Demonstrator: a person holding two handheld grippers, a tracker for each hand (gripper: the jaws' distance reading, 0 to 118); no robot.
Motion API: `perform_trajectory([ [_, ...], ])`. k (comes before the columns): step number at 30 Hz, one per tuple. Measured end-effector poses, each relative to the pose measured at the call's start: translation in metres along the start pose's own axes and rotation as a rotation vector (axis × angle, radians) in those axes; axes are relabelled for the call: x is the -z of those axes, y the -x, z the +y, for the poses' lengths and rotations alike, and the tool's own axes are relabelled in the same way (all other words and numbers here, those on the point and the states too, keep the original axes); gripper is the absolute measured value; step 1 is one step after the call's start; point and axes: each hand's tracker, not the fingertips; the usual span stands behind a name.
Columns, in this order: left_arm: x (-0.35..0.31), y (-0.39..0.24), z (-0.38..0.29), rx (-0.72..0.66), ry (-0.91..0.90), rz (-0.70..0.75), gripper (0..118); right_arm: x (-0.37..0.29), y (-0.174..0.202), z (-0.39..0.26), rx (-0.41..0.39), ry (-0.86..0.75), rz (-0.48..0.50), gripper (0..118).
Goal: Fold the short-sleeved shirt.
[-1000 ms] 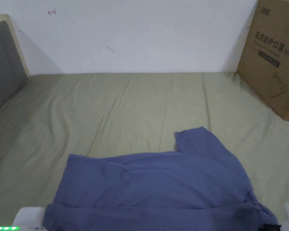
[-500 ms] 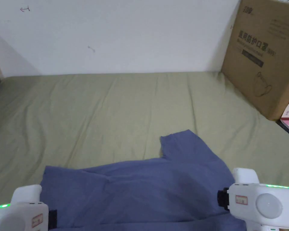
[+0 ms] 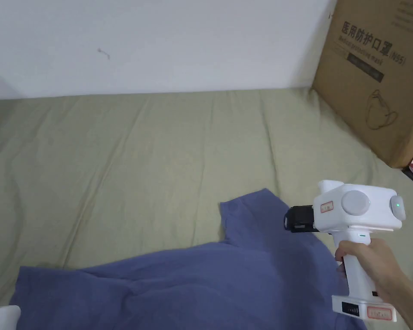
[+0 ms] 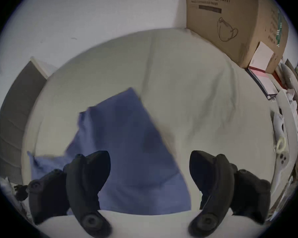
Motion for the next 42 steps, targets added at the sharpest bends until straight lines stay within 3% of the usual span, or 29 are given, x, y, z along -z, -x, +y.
perform_trajectory([
  [1, 0.000, -0.001, 0.002, 0.013, 0.002, -0.003, 0, 0.011, 0.000, 0.002, -0.014, 0.052, -0.033, 97],
  [5, 0.002, 0.000, 0.005, 0.050, 0.008, 0.036, 0, 0.034, -0.002, -0.002, -0.019, 0.120, 0.009, 91],
  [8, 0.009, 0.010, 0.006, 0.024, 0.022, 0.027, 0, 0.036, 0.009, -0.013, -0.141, 0.119, -0.064, 87],
  [9, 0.010, 0.012, 0.005, 0.014, 0.025, 0.018, 0, 0.030, 0.015, -0.016, -0.157, 0.096, -0.049, 82],
  [11, 0.009, 0.008, 0.001, 0.005, 0.028, 0.020, 0, 0.022, 0.019, -0.015, -0.142, 0.090, -0.005, 37],
  [12, 0.009, 0.007, 0.000, 0.005, 0.028, 0.023, 0, 0.021, 0.021, -0.014, -0.150, 0.096, 0.012, 0],
  [23, -0.005, 0.013, 0.024, -0.017, -0.030, 0.060, 0, 0.002, 0.028, -0.009, -0.179, 0.062, -0.008, 0],
  [24, -0.003, 0.016, 0.033, -0.046, -0.049, 0.046, 7, 0.002, 0.028, -0.009, -0.181, 0.061, -0.009, 0],
  [27, 0.015, 0.028, 0.072, -0.124, -0.024, -0.041, 95, 0.003, 0.030, -0.009, -0.181, 0.064, -0.010, 0],
  [28, 0.024, 0.029, 0.086, -0.124, 0.006, -0.029, 114, 0.003, 0.031, -0.010, -0.180, 0.068, -0.008, 0],
  [29, 0.033, 0.028, 0.098, -0.119, 0.010, -0.008, 116, 0.003, 0.032, -0.010, -0.181, 0.069, -0.007, 0],
  [34, 0.077, 0.030, 0.142, -0.070, 0.043, 0.065, 112, 0.006, 0.030, -0.011, -0.171, 0.072, 0.003, 0],
  [37, 0.106, 0.035, 0.145, -0.141, 0.148, 0.019, 98, 0.009, 0.029, -0.012, -0.163, 0.082, 0.005, 0],
  [38, 0.114, 0.037, 0.140, -0.173, 0.179, -0.006, 80, 0.009, 0.030, -0.014, -0.162, 0.083, 0.003, 0],
  [39, 0.120, 0.037, 0.135, -0.179, 0.192, -0.027, 54, 0.010, 0.030, -0.015, -0.163, 0.085, 0.004, 0],
  [41, 0.108, 0.030, 0.129, -0.139, 0.111, 0.016, 48, 0.009, 0.031, -0.017, -0.170, 0.094, 0.004, 0],
  [42, 0.102, 0.027, 0.132, -0.084, 0.110, 0.035, 34, 0.006, 0.032, -0.017, -0.182, 0.091, 0.005, 0],
])
